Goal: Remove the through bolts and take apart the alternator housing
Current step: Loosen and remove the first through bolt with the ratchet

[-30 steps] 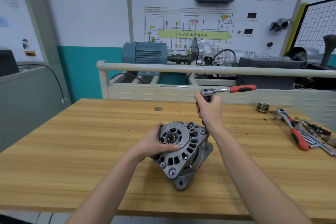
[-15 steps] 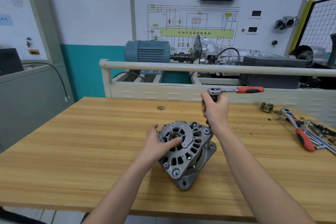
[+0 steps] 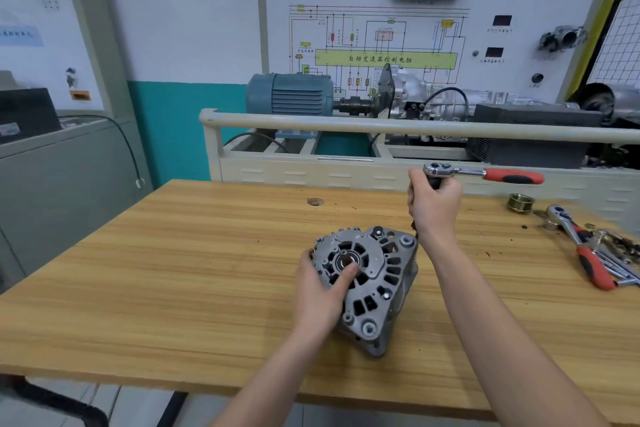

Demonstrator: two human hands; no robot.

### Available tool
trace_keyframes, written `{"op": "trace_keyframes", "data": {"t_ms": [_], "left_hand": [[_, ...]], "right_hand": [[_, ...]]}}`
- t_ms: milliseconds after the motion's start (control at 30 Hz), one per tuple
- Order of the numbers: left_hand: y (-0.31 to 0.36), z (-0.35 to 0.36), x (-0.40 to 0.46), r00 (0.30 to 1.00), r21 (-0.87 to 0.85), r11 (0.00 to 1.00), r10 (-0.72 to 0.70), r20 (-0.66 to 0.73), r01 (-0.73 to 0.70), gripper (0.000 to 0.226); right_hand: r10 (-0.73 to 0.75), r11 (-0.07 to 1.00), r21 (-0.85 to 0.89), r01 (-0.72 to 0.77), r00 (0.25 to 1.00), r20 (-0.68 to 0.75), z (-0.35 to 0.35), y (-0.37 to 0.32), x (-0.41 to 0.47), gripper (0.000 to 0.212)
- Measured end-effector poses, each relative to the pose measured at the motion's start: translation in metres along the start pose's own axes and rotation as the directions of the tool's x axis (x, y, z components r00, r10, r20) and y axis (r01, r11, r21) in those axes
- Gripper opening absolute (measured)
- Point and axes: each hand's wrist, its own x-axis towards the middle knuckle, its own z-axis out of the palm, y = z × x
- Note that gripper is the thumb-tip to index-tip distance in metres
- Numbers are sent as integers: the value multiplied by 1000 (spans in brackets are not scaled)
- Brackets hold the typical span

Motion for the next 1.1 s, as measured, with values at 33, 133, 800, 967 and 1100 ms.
{"op": "trace_keyframes", "data": {"t_ms": [33, 133, 800, 967, 1100], "left_hand": [[-1, 5, -5, 999, 24, 1000, 18, -48, -17, 98], [-1, 12, -10, 994, 28, 999, 30, -109, -27, 102], [14, -43, 48, 931, -7, 955, -287, 224, 296, 87], [7, -26, 39, 929, -151, 921, -340, 144, 360, 54], [5, -20, 35, 960, -194, 940, -276, 50, 281, 60]], "right_hand": [[-8, 1000, -11, 8, 1000, -8, -2, -1, 1, 35], [-11, 1000, 15, 12, 1000, -11, -7, -2, -1, 36], [-63, 968, 253, 4, 971, 229, 14, -83, -11, 47], [-122, 965, -197, 170, 964, 237, 3, -67, 2, 36], [155, 845, -532, 56, 927, 343, 1, -23, -1, 37]]}}
